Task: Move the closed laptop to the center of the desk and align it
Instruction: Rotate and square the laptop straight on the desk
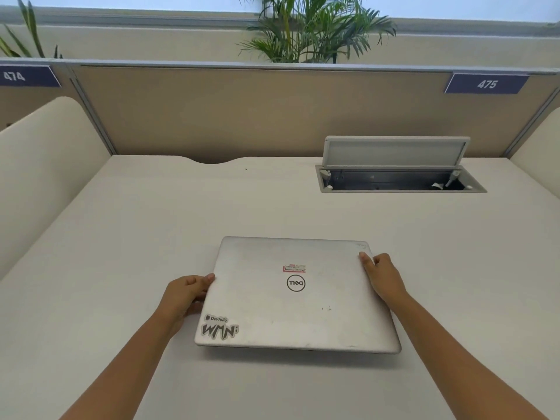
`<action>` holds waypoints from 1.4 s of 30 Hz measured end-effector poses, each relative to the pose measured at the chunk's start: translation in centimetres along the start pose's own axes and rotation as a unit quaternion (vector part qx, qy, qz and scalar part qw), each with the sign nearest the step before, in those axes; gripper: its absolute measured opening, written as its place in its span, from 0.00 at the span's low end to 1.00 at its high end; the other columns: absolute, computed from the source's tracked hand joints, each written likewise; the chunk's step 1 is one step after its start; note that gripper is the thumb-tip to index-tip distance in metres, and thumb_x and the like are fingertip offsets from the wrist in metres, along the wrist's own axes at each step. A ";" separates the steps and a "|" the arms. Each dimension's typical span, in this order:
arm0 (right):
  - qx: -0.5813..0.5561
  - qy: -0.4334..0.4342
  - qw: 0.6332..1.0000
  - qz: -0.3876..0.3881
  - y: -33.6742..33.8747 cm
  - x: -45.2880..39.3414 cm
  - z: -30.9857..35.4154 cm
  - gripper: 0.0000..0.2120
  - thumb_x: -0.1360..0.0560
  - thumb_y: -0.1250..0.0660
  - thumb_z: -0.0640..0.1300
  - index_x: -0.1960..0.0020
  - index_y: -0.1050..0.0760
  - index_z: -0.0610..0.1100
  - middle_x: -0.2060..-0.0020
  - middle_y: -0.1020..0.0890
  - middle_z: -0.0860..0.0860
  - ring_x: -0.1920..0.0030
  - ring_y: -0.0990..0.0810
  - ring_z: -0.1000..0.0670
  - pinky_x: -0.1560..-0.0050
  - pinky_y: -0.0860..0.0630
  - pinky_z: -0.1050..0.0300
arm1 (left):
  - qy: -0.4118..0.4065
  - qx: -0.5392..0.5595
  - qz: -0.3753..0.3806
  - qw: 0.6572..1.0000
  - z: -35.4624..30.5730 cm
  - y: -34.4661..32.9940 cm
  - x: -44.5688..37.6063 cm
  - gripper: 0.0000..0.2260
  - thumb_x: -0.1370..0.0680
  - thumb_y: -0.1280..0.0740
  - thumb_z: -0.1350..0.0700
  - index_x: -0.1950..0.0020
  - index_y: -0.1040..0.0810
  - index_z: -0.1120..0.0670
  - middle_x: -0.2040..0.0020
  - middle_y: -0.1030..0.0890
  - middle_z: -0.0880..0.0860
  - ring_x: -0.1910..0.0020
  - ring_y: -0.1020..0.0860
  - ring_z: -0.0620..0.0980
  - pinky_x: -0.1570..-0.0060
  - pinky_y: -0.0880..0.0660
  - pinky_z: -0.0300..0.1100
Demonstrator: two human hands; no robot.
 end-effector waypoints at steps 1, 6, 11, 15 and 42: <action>0.003 0.002 1.000 0.003 0.0 -0.2 0.1 0.20 0.22 0.45 0.58 0.50 0.35 0.39 0.65 0.29 0.52 0.66 0.30 0.53 0.68 0.36 0.58 | -0.001 0.001 -0.001 1.000 0.0 0.0 0.0 0.10 0.26 0.32 0.54 0.61 0.22 0.61 0.64 0.19 0.61 0.71 0.22 0.53 0.75 0.24 0.37; 0.015 0.010 1.000 0.008 -0.1 -1.5 0.8 0.21 0.22 0.46 0.58 0.49 0.35 0.39 0.65 0.29 0.53 0.61 0.28 0.49 0.66 0.36 0.56 | -0.015 -0.009 -0.005 1.000 -0.1 -0.2 0.2 0.11 0.25 0.32 0.55 0.58 0.21 0.64 0.63 0.17 0.62 0.70 0.20 0.53 0.74 0.23 0.38; 0.015 0.010 1.000 0.015 -0.5 -2.3 1.4 0.20 0.22 0.45 0.58 0.49 0.35 0.40 0.65 0.28 0.53 0.58 0.27 0.46 0.64 0.35 0.54 | -0.017 0.004 -0.020 1.000 0.0 -0.3 0.2 0.09 0.26 0.32 0.55 0.59 0.21 0.62 0.67 0.18 0.58 0.73 0.21 0.51 0.74 0.24 0.37; 0.017 0.015 1.000 0.018 -1.0 -2.7 2.0 0.20 0.22 0.45 0.58 0.49 0.35 0.40 0.65 0.28 0.52 0.58 0.27 0.47 0.64 0.35 0.54 | -0.037 -0.012 -0.055 0.998 0.2 -0.3 0.2 0.11 0.26 0.32 0.54 0.58 0.22 0.63 0.66 0.19 0.58 0.70 0.21 0.54 0.73 0.23 0.39; 0.049 0.036 0.998 0.019 -1.9 -3.3 2.4 0.19 0.21 0.46 0.57 0.50 0.37 0.39 0.66 0.29 0.52 0.59 0.27 0.44 0.60 0.34 0.54 | -0.109 -0.092 -0.198 0.970 1.2 -0.9 0.2 0.12 0.27 0.31 0.51 0.62 0.20 0.59 0.64 0.18 0.55 0.65 0.23 0.53 0.64 0.29 0.42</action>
Point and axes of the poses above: each hand's wrist, its own x-axis away from the middle knuckle, its own y-axis out of the back of the hand, z = x × y, the point moved 1 cm from there along -x, towards the middle knuckle
